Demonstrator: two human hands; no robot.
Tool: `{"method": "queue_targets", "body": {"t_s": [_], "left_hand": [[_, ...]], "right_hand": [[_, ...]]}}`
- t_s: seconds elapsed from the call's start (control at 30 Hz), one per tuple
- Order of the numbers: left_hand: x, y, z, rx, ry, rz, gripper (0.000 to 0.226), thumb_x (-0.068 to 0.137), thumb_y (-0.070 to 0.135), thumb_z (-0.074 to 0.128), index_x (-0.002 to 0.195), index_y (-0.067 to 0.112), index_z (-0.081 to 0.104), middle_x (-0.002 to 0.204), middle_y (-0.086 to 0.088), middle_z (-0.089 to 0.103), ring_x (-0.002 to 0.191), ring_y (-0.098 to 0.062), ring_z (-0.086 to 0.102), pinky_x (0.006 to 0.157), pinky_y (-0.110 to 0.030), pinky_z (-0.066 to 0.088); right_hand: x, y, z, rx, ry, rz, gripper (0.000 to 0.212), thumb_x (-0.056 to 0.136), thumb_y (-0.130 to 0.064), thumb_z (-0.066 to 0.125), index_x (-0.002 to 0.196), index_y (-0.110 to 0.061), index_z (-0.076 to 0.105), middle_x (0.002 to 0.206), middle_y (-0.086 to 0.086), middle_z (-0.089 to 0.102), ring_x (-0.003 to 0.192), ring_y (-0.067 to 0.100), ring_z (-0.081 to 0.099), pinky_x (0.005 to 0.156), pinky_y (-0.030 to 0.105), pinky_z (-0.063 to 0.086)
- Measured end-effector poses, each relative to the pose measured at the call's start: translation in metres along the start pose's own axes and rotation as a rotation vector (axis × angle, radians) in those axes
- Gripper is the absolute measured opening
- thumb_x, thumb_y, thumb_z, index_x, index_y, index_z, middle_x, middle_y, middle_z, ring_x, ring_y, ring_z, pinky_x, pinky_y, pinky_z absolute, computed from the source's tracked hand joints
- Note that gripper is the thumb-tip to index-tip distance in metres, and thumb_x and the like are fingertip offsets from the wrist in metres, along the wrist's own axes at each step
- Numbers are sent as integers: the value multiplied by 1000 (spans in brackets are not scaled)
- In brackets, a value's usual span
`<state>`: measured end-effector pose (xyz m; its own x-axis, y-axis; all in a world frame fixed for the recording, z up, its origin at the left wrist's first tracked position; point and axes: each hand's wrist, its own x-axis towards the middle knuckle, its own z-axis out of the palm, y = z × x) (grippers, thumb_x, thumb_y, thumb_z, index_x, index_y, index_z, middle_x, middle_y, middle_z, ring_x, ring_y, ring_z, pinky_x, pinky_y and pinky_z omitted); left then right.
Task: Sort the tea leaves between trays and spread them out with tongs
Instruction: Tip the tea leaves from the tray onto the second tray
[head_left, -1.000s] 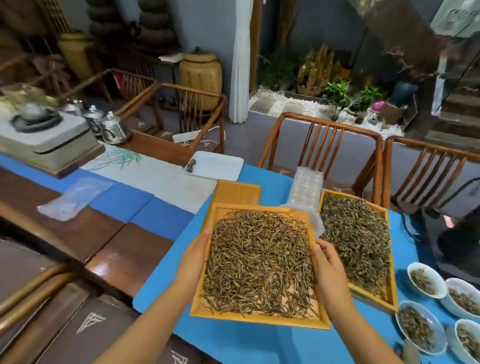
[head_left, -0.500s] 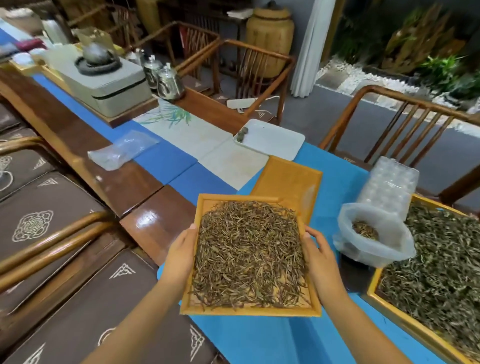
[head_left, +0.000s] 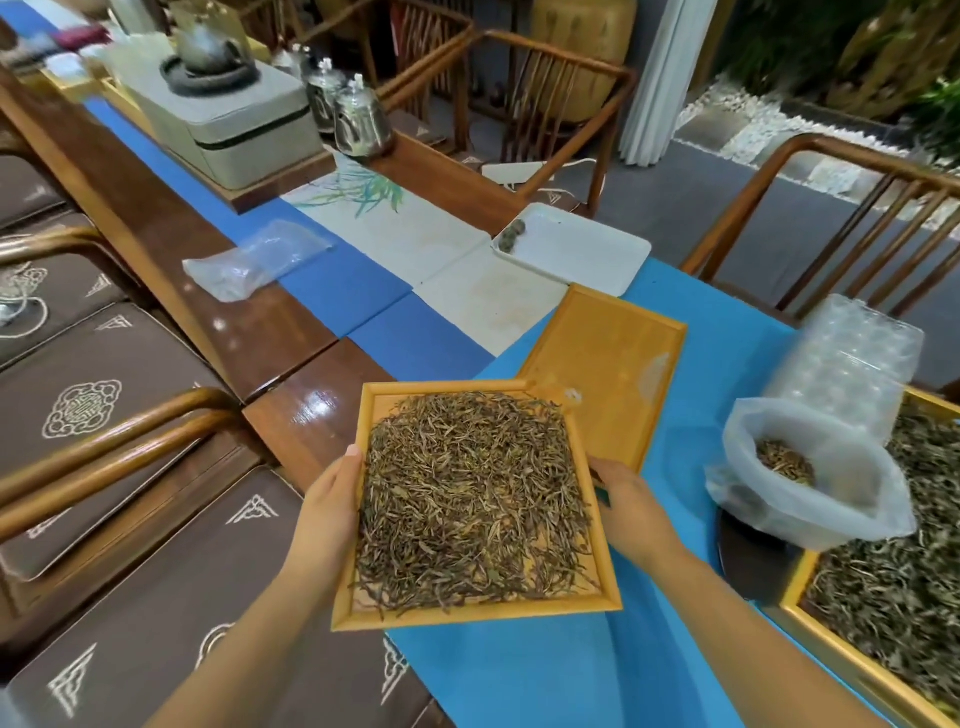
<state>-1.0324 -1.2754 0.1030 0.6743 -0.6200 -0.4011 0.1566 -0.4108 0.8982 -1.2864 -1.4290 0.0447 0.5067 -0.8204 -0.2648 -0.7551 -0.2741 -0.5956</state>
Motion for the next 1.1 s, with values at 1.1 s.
{"method": "queue_targets", "body": {"t_s": [1.1], "left_hand": [[7, 14, -39, 254, -106, 43, 31, 91, 56, 39, 83, 39, 65, 88, 21, 64, 83, 1, 57, 64, -19, 36]], "right_hand": [[-145, -72, 114, -131, -36, 103, 65, 89, -30, 42, 144, -34, 8, 147, -4, 24, 132, 19, 31, 112, 25, 22]]}}
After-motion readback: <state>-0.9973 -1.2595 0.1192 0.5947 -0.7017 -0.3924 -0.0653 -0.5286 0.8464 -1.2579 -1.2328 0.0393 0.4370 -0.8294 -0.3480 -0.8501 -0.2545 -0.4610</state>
